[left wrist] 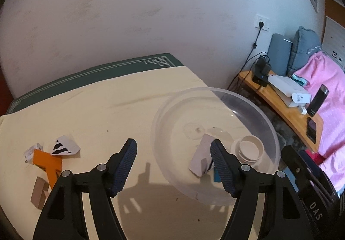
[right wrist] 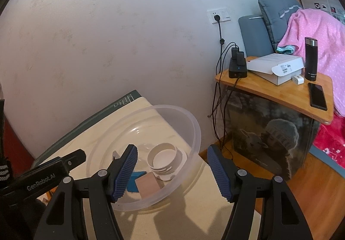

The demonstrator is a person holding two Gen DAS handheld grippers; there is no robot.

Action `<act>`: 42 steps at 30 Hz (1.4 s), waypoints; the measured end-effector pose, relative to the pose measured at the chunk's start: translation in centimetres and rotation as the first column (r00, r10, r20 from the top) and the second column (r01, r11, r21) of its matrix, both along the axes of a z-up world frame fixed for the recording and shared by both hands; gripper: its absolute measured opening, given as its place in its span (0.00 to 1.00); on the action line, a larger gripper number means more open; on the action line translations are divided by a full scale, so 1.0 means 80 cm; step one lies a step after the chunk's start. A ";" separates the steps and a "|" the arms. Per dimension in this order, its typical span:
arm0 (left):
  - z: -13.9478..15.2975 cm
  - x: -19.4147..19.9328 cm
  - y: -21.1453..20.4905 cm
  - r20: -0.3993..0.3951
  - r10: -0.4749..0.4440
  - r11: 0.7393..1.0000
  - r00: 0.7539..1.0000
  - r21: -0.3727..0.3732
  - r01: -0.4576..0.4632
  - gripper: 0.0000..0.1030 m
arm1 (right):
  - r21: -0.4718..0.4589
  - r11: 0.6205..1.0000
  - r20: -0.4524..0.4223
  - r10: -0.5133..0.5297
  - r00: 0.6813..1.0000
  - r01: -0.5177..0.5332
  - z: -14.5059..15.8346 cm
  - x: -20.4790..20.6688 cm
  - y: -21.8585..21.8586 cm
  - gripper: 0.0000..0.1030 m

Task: Organize rigid objects
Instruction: 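Carry the white-grey wedge into the clear bowl and release it with the left gripper, then move the left gripper back toward the brown block on the table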

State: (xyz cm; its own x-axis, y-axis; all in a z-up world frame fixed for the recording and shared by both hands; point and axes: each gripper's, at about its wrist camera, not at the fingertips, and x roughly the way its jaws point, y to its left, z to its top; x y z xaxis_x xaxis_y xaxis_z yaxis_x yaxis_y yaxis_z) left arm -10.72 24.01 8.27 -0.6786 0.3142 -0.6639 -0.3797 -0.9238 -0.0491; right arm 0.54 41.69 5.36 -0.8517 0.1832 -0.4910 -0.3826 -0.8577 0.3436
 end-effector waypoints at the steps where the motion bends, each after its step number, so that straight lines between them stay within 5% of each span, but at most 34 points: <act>1: -0.001 0.001 -0.001 0.000 0.005 1.000 1.000 -0.002 -0.005 0.70 | -0.001 1.000 -0.001 0.000 1.000 0.000 0.000 0.000 0.000 0.69; 38: -0.011 0.026 -0.122 -0.005 0.200 0.980 0.980 -0.018 -0.200 0.70 | 0.062 0.998 0.014 -0.004 1.000 0.003 -0.006 -0.006 -0.011 0.69; 42: -0.015 0.027 -0.139 0.002 0.218 0.976 0.976 -0.020 -0.218 0.73 | 0.056 0.998 0.004 -0.014 1.000 0.014 -0.008 -0.004 -0.010 0.90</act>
